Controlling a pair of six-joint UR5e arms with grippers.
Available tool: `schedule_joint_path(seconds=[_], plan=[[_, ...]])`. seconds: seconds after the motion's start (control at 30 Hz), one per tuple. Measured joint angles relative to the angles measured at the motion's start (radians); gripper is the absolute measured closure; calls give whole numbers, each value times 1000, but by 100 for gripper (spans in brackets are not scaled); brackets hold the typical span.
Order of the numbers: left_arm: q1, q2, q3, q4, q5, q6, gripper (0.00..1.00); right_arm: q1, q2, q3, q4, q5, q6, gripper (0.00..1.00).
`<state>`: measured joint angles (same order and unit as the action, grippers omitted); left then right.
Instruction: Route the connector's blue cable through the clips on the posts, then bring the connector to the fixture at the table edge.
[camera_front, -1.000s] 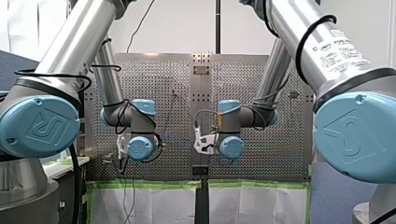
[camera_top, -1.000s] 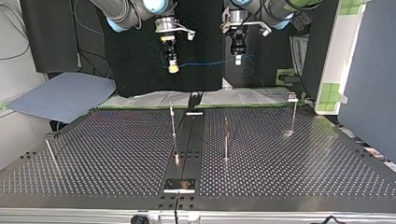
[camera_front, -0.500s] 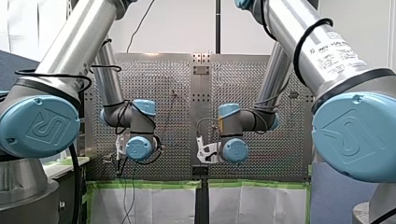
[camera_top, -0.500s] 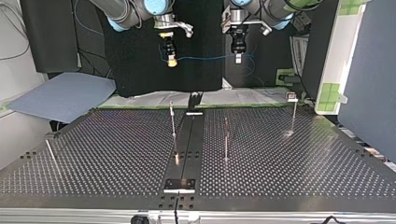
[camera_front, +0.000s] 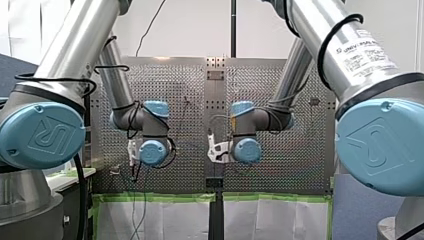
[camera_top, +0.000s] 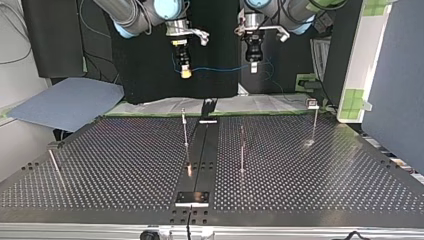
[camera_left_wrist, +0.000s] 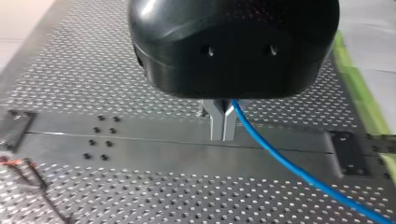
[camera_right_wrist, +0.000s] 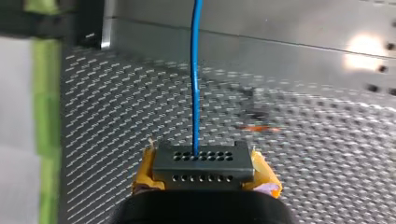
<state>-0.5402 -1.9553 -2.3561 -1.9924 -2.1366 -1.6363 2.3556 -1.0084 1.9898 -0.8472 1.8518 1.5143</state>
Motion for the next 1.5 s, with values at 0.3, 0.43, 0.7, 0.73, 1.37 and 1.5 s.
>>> schedule_joint_path(seconds=[0.3,0.43,0.7,0.73,1.37,1.5], plan=[[19,70,32,-68,-28,-18,100,-12,-80,-47,48,-55,47,100],[30,101,56,-100,-36,-15,100,-18,-110,-67,78,-64,51,100],[46,171,111,-170,-36,-6,100,-41,-177,-110,127,-90,59,100],[49,182,119,-181,-36,-5,100,-44,-186,-115,131,-92,59,100],[95,285,231,-316,34,0,100,-121,-216,-191,201,-168,67,100],[101,257,262,-334,63,-3,100,-131,-214,-208,205,-193,77,100]])
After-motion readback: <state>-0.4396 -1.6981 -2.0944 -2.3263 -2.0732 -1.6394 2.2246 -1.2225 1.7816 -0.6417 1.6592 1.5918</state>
